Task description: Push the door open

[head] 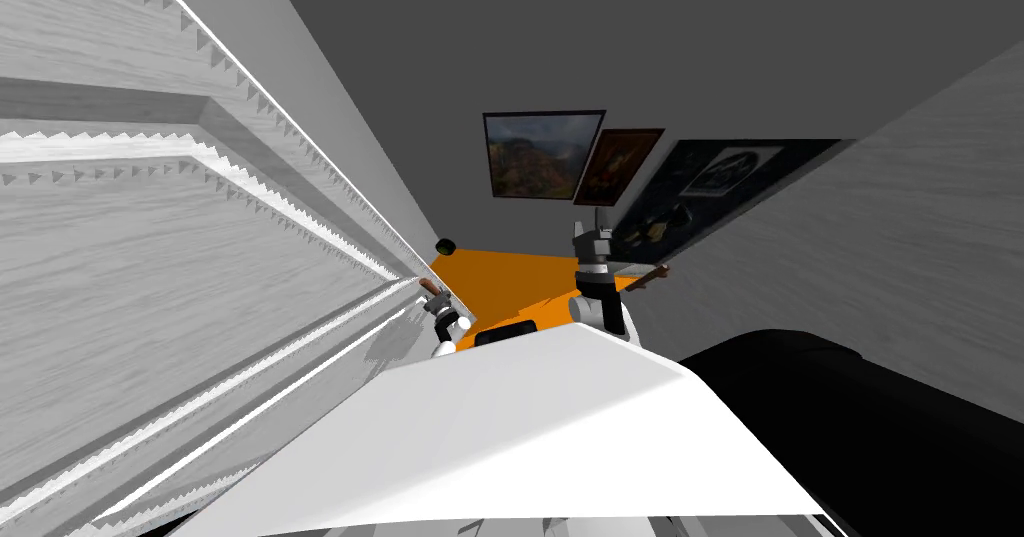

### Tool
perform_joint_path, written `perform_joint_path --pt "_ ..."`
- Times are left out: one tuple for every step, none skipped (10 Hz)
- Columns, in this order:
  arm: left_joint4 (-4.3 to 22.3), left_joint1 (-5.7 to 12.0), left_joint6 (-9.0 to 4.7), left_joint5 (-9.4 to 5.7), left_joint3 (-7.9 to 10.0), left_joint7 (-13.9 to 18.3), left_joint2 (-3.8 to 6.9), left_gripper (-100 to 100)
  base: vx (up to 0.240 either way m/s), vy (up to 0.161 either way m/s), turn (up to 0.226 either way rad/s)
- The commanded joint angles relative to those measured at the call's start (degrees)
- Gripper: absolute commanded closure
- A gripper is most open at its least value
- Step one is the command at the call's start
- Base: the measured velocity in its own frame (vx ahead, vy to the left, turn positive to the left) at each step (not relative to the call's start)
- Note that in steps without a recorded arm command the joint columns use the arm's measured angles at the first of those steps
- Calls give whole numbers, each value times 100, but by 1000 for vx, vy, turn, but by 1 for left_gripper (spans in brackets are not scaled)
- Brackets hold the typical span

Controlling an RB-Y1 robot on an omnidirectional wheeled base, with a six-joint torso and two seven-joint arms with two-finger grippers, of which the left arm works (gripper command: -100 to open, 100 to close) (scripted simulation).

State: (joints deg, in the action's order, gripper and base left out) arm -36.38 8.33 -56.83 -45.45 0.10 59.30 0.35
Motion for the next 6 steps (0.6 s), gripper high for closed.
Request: perform_joint_path --pt "-77 6 -118 -181 86 -159 0 100 182 18 17" --pt "-88 -1 -158 -267 95 -233 -58 100 184 43 43" --pt "-93 -4 -175 -302 98 -262 -86 100 149 64 35" --pt "-110 -15 -233 -429 112 -369 -191 100 190 40 20" --pt "-120 -21 -270 -508 120 -436 -269 100 231 22 57" --pt "-106 -38 -200 -448 93 -374 -242 100 101 12 24"
